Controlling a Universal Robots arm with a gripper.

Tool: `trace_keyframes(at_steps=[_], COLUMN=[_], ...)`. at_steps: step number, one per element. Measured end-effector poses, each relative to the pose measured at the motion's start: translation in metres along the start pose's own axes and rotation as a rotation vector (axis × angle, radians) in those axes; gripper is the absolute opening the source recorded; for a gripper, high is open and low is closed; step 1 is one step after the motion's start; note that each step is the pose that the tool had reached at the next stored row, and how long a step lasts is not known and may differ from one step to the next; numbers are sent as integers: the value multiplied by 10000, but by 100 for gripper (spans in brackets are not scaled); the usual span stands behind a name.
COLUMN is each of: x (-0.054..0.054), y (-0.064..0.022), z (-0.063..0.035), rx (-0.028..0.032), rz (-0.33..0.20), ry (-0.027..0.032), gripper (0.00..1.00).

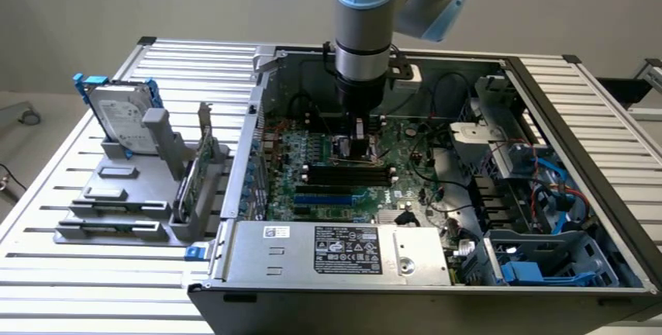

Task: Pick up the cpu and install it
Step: 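Place the cpu into insertion slot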

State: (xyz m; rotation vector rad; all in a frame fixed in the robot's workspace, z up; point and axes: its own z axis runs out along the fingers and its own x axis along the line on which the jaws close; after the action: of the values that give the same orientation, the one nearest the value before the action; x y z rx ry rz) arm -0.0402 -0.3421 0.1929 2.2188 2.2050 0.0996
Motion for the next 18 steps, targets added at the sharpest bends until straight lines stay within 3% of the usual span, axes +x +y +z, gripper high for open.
trace_keyframes(at_steps=[9, 11, 12, 13, 18], x=[0, 6, 4, 2, 0], y=[-6, -4, -5, -6, -9], z=[6, 17, 15, 10, 0], rx=[-19, -33, -30, -23, -18], rz=[55, 58, 58, 57, 58], ry=[-2, 33, 21, 7, -2], gripper=[55, 56, 56, 62, 62])
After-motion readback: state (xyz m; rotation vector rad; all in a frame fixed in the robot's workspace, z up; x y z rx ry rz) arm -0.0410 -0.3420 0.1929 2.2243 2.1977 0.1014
